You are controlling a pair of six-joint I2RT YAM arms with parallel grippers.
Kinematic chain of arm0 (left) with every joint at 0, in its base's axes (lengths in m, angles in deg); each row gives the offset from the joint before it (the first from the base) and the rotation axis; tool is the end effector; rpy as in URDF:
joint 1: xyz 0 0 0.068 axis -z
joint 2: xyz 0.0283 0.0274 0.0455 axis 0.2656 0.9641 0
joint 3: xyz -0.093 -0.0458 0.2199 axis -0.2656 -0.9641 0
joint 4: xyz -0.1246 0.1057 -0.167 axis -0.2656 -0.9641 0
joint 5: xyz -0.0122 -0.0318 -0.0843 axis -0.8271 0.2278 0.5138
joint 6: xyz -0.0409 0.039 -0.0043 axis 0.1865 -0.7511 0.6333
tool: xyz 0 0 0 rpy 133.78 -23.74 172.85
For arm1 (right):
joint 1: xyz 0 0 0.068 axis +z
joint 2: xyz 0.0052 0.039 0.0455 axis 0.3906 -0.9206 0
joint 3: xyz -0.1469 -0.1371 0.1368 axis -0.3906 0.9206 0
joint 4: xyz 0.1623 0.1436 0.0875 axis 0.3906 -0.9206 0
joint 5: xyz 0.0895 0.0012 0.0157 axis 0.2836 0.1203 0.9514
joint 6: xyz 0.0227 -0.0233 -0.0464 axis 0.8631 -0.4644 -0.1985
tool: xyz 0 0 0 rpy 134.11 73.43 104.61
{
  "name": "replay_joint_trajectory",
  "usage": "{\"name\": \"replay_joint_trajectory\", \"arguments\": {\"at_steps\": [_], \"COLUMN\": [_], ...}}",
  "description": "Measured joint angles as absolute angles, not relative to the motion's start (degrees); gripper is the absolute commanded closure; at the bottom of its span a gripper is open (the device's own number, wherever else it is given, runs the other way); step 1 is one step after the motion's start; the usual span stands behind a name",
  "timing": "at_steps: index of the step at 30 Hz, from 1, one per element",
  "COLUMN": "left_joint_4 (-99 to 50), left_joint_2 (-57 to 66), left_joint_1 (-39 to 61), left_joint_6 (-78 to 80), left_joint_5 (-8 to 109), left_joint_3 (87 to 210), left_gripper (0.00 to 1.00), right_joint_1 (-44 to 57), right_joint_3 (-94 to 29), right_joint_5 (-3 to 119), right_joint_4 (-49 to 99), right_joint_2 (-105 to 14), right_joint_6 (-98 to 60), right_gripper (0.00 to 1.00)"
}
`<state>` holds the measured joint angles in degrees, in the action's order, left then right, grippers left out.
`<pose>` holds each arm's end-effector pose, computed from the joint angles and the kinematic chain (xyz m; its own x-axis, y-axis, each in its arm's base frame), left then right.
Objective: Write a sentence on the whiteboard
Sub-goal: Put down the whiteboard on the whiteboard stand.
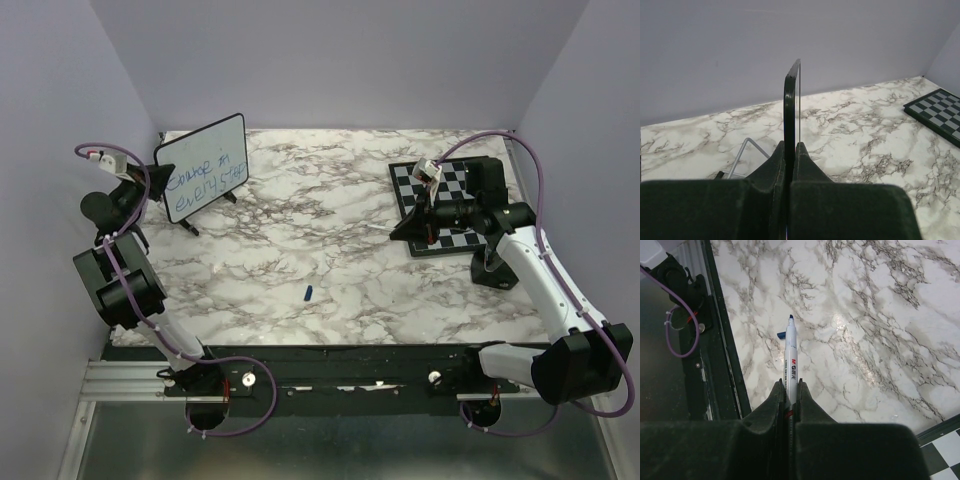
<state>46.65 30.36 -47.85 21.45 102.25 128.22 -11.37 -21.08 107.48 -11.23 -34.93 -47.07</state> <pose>0.3020 0.1514 0.2560 0.0778 -0.2636 -0.9615 0.5170 0.8353 -0.1872 0.2221 0.0798 0.3045 -0.3669 -0.2723 -0.8895 -0.9054 0.3241 0.2742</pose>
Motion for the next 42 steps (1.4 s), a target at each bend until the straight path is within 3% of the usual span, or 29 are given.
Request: {"name": "replay_joint_trajectory", "arguments": {"at_steps": [42], "left_joint_4": [50.8], "left_joint_2": [40.4], "left_joint_1": [-56.2], "left_joint_6": [36.6], "left_joint_5": [101.6], "left_joint_3": [130.2], "left_gripper": [1.00], "right_joint_1": [-11.4], "right_joint_3": [-21.1], "right_joint_5": [111.0], "right_joint_4": [-13.9], "right_joint_2": [-38.5], "right_joint_6": [-48.1], "right_gripper": [0.99]}}
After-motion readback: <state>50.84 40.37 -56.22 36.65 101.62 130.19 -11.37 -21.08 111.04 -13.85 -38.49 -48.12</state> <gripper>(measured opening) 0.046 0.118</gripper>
